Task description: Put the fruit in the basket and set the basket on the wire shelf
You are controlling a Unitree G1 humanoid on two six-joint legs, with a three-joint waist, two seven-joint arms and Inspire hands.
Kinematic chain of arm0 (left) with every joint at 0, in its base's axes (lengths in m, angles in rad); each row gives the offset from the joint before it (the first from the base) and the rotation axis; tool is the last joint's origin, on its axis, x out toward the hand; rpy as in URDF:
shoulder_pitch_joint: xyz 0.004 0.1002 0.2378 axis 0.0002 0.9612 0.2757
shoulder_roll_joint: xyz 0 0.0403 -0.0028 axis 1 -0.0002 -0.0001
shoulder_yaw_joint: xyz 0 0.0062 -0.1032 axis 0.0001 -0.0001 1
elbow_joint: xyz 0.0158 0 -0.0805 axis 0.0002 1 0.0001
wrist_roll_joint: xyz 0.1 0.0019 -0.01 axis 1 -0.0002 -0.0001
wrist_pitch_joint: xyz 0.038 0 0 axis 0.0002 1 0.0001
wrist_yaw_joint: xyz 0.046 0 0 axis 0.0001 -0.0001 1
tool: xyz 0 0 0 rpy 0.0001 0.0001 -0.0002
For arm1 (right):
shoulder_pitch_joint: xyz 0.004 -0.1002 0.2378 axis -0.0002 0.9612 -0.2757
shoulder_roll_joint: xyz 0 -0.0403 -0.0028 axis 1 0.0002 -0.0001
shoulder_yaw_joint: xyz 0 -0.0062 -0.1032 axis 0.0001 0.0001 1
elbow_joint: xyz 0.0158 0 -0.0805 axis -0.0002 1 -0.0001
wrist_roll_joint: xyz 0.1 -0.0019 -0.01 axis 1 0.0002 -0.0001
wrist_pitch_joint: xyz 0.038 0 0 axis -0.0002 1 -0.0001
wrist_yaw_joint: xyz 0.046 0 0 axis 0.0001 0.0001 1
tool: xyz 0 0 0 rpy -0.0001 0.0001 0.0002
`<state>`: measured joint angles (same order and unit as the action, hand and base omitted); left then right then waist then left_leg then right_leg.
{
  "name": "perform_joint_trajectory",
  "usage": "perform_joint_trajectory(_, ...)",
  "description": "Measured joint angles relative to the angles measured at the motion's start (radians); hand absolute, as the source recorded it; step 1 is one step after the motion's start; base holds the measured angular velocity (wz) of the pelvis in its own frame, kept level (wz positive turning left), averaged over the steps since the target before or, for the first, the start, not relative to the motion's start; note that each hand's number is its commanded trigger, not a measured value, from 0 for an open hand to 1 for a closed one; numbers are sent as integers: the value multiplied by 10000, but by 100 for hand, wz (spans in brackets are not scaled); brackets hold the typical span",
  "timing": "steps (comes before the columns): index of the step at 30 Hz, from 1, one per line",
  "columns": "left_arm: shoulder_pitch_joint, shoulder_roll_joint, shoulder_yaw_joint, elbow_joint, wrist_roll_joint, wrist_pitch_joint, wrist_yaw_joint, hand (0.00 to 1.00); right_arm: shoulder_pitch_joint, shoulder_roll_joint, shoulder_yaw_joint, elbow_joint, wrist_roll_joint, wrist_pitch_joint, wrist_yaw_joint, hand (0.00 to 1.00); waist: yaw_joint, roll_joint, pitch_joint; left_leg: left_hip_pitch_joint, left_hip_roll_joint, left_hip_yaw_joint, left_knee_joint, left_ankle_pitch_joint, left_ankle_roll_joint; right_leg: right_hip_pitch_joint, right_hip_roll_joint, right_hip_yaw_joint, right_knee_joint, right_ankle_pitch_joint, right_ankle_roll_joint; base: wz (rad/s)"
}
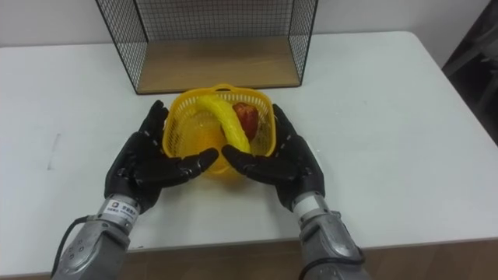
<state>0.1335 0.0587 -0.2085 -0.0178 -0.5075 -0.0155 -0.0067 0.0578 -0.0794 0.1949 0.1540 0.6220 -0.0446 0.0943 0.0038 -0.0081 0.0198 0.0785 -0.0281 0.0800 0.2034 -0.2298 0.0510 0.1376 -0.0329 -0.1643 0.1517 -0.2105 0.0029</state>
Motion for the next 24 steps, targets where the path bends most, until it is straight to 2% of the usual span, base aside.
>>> perform_joint_trajectory(10,0,2,-1,1,-1,-99,4,0,-370,12,2,-1,-25,-1,-82,0,26,-5,1,23,2,3,-13,0,0,7,-1,-8,1,0,0,0)
perform_joint_trajectory(20,-11,2,-1,2,6,-135,4,0,-382,28,24,-2,-23,-1,-171,0,25,-26,14,30,4,-5,-48,0,0,0,1,-11,-5,0,0,0)
perform_joint_trajectory(24,-197,-2,35,0,57,-134,20,0,-388,45,21,-60,-32,-1,-213,0,40,-25,13,14,4,-1,-49,0,0,-10,0,-12,-6,0,0,0)
